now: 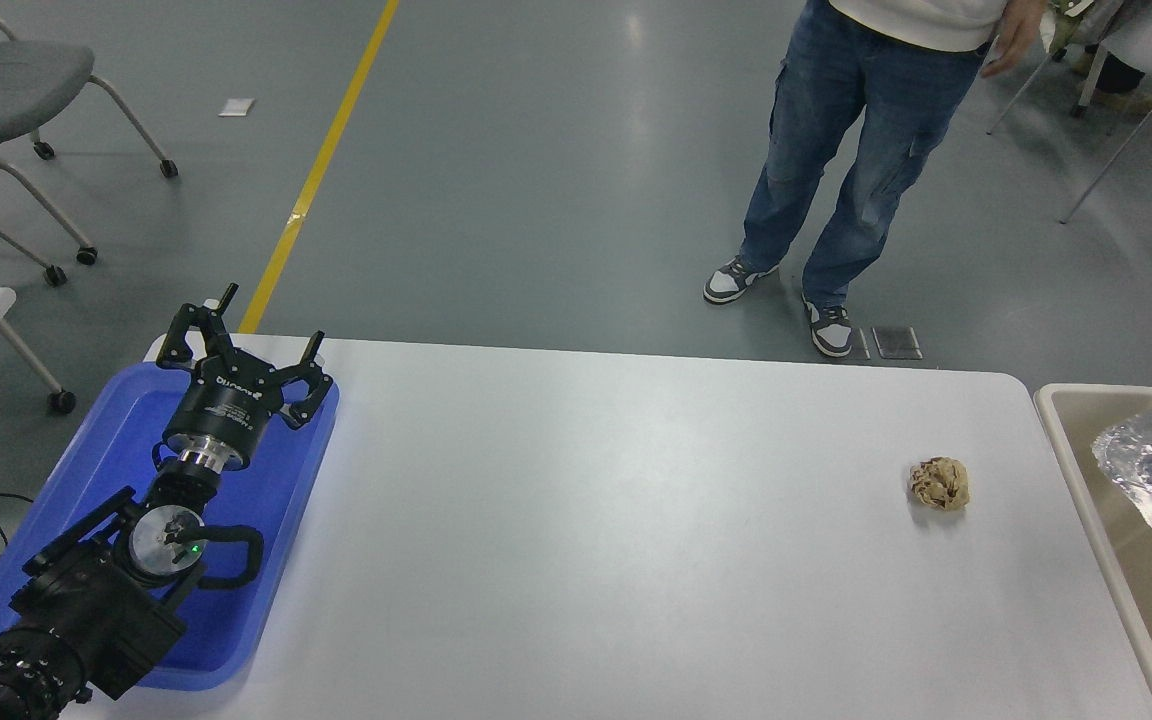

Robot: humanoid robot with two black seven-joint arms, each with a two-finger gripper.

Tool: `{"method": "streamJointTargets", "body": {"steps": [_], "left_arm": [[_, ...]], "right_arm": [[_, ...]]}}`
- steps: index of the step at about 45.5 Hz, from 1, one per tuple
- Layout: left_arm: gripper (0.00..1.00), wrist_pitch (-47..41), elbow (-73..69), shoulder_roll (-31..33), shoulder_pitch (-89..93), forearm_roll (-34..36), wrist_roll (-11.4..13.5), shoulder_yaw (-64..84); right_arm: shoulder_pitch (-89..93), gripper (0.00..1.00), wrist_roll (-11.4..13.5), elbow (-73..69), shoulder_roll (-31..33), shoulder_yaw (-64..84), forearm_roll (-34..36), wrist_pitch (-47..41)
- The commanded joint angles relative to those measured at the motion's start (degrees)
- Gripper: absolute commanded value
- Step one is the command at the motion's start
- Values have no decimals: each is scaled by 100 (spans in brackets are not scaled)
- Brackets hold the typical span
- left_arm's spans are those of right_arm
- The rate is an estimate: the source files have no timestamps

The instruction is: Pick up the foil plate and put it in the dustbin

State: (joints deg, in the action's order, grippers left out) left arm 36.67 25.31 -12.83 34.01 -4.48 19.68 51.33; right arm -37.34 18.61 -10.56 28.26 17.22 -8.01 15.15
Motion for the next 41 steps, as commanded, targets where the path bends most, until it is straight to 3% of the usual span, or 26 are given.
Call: {"method": "streamJointTargets", "body": {"steps": [1,7,9,12,15,30,41], "left_arm": [[100,-2,0,0,0,0,0,0],[100,-2,0,0,0,0,0,0],[100,6,0,0,0,0,-8,0],[100,-2,0,0,0,0,0,0],[100,-2,0,0,0,0,0,0],[100,-2,0,0,0,0,0,0],[100,6,0,0,0,0,0,0]], "right_arm": [[86,0,-41,72,-22,-26,1,5],[157,0,-50,72,-5,-17,1,-12],[165,18,-50,72,4,44,-25,-30],[174,53,-50,72,13,62,-69,-21],[165,98,-50,63,13,62,-87,-21],[8,100,-41,-165,31,62,-78,-92],[-1389,100,-41,-912,584,474,-78,-109]]}}
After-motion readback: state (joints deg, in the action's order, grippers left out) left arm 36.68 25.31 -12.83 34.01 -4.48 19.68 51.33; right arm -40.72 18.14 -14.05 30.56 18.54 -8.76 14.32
